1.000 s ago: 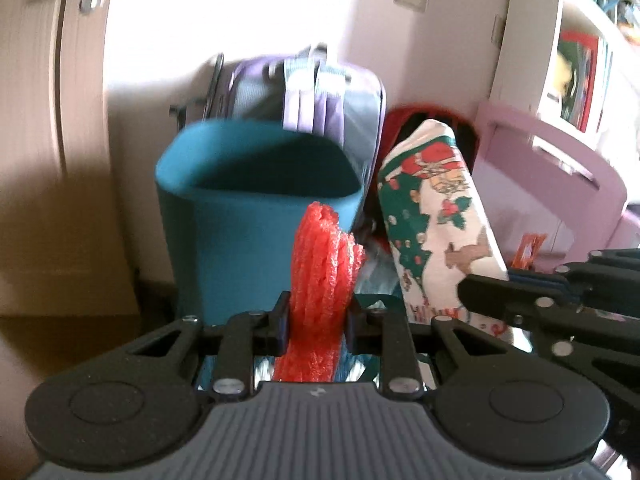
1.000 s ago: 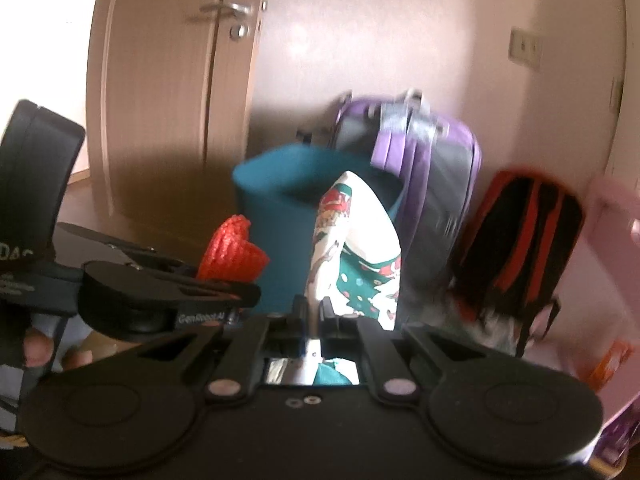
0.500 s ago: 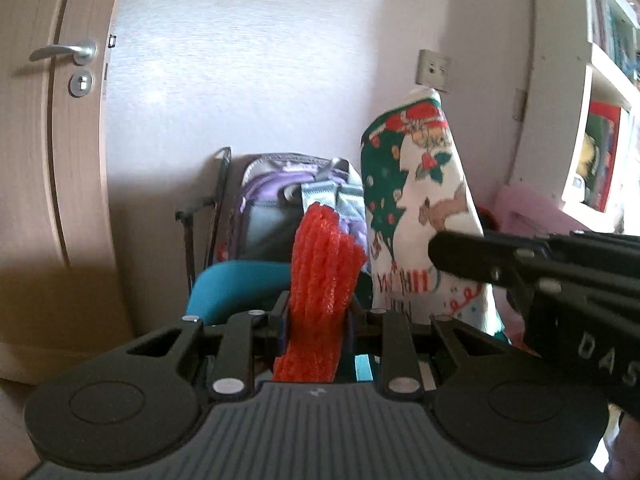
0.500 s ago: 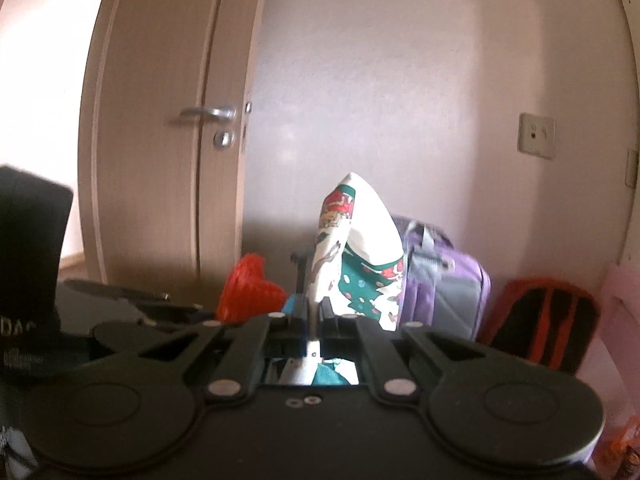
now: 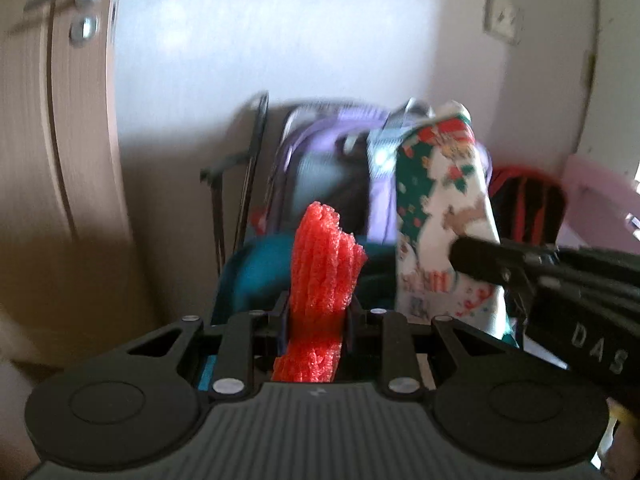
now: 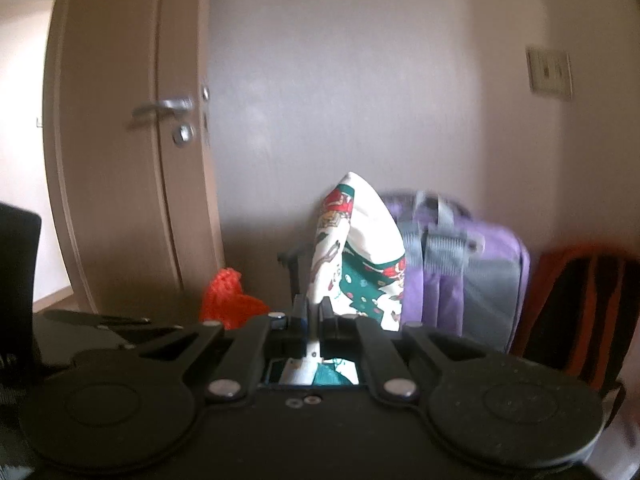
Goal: Collect trash
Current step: 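Lift mesh sleeve and cloth bag in both tools up over the wastebasket, then open both tools to drop sleeve and bag into the wastebasket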
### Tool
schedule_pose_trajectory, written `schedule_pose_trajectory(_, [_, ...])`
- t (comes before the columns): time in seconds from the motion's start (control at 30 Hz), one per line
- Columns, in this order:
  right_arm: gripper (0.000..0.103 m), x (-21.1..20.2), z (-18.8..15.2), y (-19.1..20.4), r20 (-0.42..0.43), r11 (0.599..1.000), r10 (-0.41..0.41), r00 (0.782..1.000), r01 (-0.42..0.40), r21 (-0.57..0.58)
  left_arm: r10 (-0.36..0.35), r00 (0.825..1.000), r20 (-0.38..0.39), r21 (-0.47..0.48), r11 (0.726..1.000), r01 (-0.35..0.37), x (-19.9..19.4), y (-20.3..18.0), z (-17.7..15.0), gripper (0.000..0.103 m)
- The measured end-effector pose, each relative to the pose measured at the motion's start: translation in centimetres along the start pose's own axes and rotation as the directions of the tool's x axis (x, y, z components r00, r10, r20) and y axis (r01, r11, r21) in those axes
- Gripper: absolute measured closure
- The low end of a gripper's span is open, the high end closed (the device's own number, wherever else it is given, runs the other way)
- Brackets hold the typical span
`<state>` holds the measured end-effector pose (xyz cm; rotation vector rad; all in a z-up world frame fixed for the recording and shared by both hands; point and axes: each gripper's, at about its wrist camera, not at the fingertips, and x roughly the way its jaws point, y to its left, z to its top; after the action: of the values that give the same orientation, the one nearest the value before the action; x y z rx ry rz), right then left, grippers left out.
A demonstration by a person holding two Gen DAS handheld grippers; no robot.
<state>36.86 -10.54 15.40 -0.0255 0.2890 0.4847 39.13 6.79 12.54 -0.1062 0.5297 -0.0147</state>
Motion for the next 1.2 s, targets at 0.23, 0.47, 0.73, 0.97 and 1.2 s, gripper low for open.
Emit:
schedule_pose_trajectory(0.23, [0.099,3.0,-4.5,-1.4,-0.148,0.999,0.016,0.989,-0.009,0.05,-0.02,0.993,-0.114,-0.022,1.0,0.018,3.3,1.0,-1.7,0.078])
schedule_pose_trajectory(0.47, [0.098,3.8,-6.9,-0.9,-0.245,0.999,0.024,0.969,-0.012,0.053,-0.022,0.985,-0.17,0.002,1.0,0.022,4.8,0.1,-2.8,0.078])
schedule_pose_trajectory(0.73, [0.085,3.9,-7.5,-0.8,-0.316,0.999,-0.022,0.949,0.034,0.033,-0.037,0.967,-0.252,-0.021,0.999,0.033,6.2,0.0,-3.5,0.07])
schedule_pose_trajectory(0.97, [0.071,3.2,-7.4,-1.2,-0.335,0.997,-0.05,0.941,0.068,0.041,-0.02,0.974,-0.227,-0.006,1.0,0.019,5.1,-0.3,-3.5,0.047])
schedule_pose_trajectory(1.2, [0.054,1.1,-6.9,-1.4,-0.304,0.997,-0.039,0.952,0.055,0.045,-0.028,0.989,-0.144,-0.017,1.0,0.025,1.8,-0.8,-3.0,0.021])
